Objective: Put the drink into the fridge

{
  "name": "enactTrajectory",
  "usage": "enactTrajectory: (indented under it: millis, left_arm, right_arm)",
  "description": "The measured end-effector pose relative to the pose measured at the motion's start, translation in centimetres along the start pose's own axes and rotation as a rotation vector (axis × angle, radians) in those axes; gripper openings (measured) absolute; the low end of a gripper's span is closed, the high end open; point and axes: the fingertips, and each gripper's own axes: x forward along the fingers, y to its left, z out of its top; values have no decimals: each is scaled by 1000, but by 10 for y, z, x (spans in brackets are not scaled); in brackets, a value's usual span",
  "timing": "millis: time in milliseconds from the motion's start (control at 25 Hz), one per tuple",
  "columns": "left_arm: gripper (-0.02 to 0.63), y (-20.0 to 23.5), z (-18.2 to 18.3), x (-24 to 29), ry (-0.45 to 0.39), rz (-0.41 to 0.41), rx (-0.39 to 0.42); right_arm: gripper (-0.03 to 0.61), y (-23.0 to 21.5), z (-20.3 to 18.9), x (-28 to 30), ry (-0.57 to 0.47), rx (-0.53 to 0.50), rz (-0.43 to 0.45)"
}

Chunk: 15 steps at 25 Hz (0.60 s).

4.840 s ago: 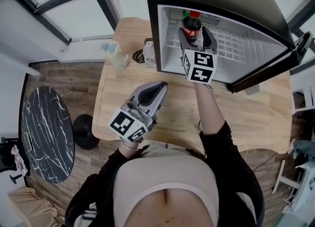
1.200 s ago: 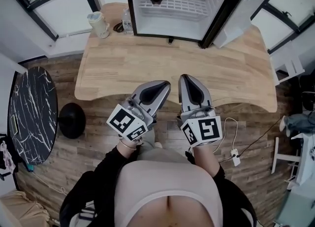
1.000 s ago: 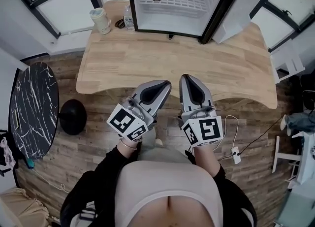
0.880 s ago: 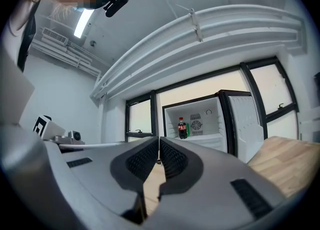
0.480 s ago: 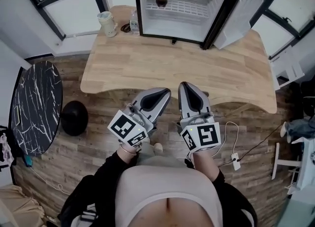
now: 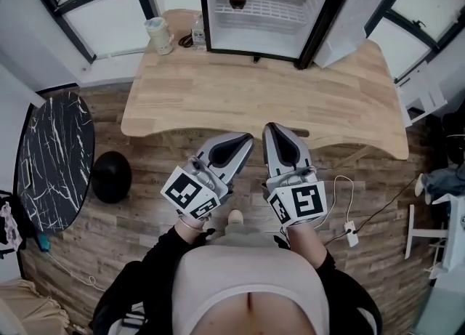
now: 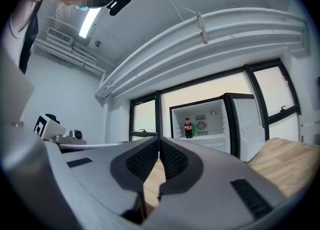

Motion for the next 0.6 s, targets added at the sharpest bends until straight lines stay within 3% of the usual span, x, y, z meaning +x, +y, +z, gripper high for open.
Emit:
enactTrajectory:
  millis: [600]
  left_arm:
    - [11, -78, 16, -129, 2, -10, -3]
  right_arm:
    - [31, 126, 2, -99, -2, -8, -32]
